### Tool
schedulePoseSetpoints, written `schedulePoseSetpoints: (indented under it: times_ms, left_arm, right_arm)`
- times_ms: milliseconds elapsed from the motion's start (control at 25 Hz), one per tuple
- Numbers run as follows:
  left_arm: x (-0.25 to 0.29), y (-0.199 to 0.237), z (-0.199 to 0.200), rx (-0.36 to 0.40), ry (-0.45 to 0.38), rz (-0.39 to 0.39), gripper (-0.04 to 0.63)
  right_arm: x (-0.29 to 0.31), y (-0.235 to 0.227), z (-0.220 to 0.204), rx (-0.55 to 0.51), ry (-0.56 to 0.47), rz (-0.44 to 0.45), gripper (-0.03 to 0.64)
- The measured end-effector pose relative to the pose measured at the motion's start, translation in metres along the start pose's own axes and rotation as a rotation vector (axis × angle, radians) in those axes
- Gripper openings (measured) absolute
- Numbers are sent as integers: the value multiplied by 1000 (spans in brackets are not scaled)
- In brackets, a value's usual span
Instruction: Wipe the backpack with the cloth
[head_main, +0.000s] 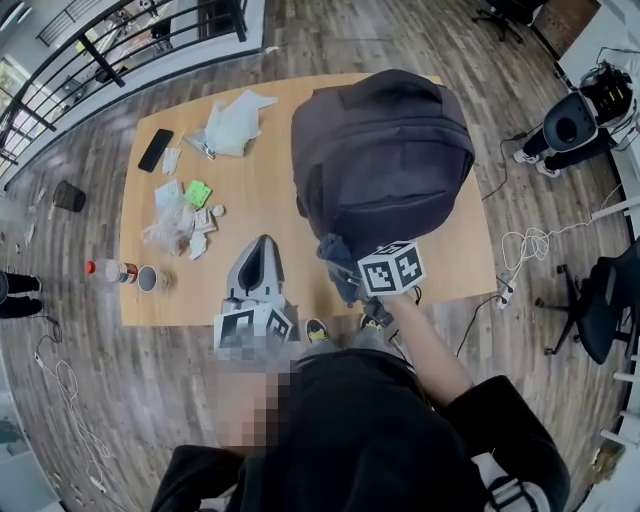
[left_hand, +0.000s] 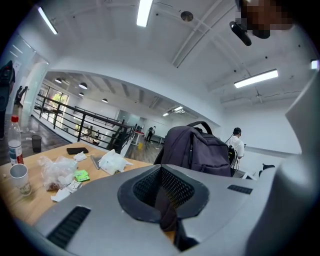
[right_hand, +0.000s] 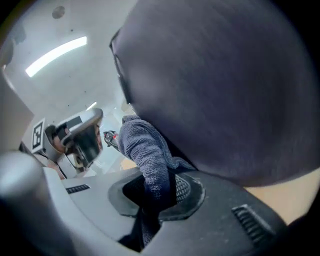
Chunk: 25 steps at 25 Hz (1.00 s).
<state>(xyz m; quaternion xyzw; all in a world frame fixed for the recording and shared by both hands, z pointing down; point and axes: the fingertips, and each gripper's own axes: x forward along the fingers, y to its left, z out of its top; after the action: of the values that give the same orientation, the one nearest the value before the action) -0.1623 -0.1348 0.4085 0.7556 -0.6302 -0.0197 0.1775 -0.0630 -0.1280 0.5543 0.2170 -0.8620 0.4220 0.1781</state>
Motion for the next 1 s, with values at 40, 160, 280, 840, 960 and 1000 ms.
schedulePoseSetpoints:
  times_ms: [40, 160, 280, 840, 960, 1000]
  left_arm:
    - [0, 2, -2, -1, 4, 2, 15]
    - [1, 1, -4, 2, 14, -7, 15]
    - [-3, -13, -3, 13, 9, -26, 15]
    - [25, -39, -9, 11, 35, -110, 15]
    - [27, -41, -10, 3, 37, -111, 15]
    - [27, -41, -11, 0, 39, -111, 15]
  right_arm:
    - [5, -16, -14, 18, 26, -42, 41]
    - [-1, -79, -48, 66, 73, -206, 41]
    - [-49, -132, -64, 73, 80, -344, 41]
    - [-209, -97, 63, -465, 27, -651, 41]
    - [-209, -95, 74, -534, 29, -661, 41]
    - [-208, -96, 73, -520, 4, -649, 41]
